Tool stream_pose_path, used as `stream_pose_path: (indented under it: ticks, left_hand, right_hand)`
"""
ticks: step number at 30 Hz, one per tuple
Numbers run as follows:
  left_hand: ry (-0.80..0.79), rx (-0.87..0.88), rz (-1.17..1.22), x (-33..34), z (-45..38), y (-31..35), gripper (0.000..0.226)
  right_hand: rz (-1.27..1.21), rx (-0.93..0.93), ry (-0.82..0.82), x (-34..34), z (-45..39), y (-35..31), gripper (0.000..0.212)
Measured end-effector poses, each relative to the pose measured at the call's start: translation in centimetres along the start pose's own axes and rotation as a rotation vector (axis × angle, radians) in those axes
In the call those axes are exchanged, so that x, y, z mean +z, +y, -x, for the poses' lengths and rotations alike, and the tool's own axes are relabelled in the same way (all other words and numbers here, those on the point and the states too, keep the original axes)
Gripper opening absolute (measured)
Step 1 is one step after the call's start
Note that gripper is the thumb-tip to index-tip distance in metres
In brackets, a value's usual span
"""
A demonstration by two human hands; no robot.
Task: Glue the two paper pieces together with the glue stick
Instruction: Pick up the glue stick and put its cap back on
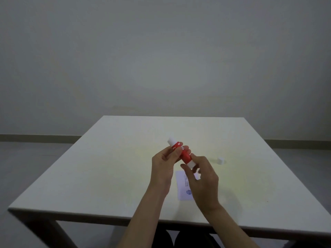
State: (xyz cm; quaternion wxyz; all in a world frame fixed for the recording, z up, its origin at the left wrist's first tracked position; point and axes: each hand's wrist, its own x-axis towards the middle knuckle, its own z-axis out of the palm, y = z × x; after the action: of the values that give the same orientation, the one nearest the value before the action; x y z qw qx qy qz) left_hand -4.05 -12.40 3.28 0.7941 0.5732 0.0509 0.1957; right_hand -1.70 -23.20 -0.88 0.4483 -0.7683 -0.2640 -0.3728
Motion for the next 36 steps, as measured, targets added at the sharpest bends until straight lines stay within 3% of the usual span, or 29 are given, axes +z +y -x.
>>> stream_pose_path:
  ticks: [1,2,4,6,7,9,11,14,17,20,23,25,28,31,34,36]
  left_hand:
    - [0.005,0.006,-0.027,0.1,0.1,-0.1,0.012]
    - [0.012,0.010,-0.045,0.2,0.2,-0.2,0.013]
    - [0.014,0.015,-0.038,0.0,0.2,-0.1,0.013]
    - [0.004,0.012,-0.020,-0.2,0.1,0.1,0.014]
    - [0.002,0.011,-0.022,-0.3,0.1,0.0,0.014]
    - [-0.002,0.010,-0.016,-0.3,0.2,0.1,0.015]
    - [0.020,-0.001,0.008,-0.1,0.3,0.1,0.014]
    - [0.069,-0.024,0.033,0.7,0.5,0.3,0.014]
    - [0.159,-0.081,-0.001,1.4,0.9,-0.1,0.011]
    - [0.263,-0.206,0.117,1.8,1.1,-0.3,0.009]
    - [0.339,-0.258,0.154,1.6,1.0,-0.8,0.010]
    - [0.369,-0.226,0.115,1.3,0.9,-0.9,0.007]
    - [0.363,-0.155,-0.033,0.4,0.6,-1.0,0.013]
    - [0.306,-0.075,-0.215,-0.6,0.8,-1.5,0.027]
    - [0.276,-0.044,-0.306,-1.1,1.1,-2.0,0.007]
    - [0.271,-0.025,-0.345,-1.3,1.4,-2.2,0.019]
  right_hand:
    - [0.121,-0.090,0.029,0.0,-0.1,0.4,0.023]
    - [0.132,-0.041,0.012,0.0,-0.1,0.5,0.029]
    - [-0.177,0.400,-0.165,-0.6,-0.8,-0.8,0.043]
    - [-0.717,0.886,-0.442,-1.2,-1.6,-1.3,0.053]
    - [-0.899,1.042,-0.543,-1.6,-2.0,-0.8,0.056]
    - [-1.075,1.136,-0.586,-1.9,-2.4,-0.3,0.047]
    - [-1.006,0.973,-0.421,-1.5,-2.2,-0.4,0.031]
    - [-0.252,0.220,-0.082,-0.4,-0.8,-0.4,0.010]
    - [0.234,-0.344,0.102,-0.6,-1.0,1.2,0.013]
    - [0.391,-0.541,0.138,-1.1,-1.9,2.3,0.019]
    - [0.403,-0.696,-0.008,-1.2,-2.6,3.7,0.018]
    - [0.385,-0.574,-0.210,-1.5,-3.2,5.4,0.035]
    - [0.486,-0.056,-0.445,-1.9,-4.1,9.2,0.074]
    - [0.829,0.252,-0.673,-2.3,-4.6,12.9,0.064]
    - [0.726,0.325,-0.850,-2.0,-4.3,14.4,0.044]
    - [0.589,0.356,-0.843,-1.8,-4.2,13.9,0.035]
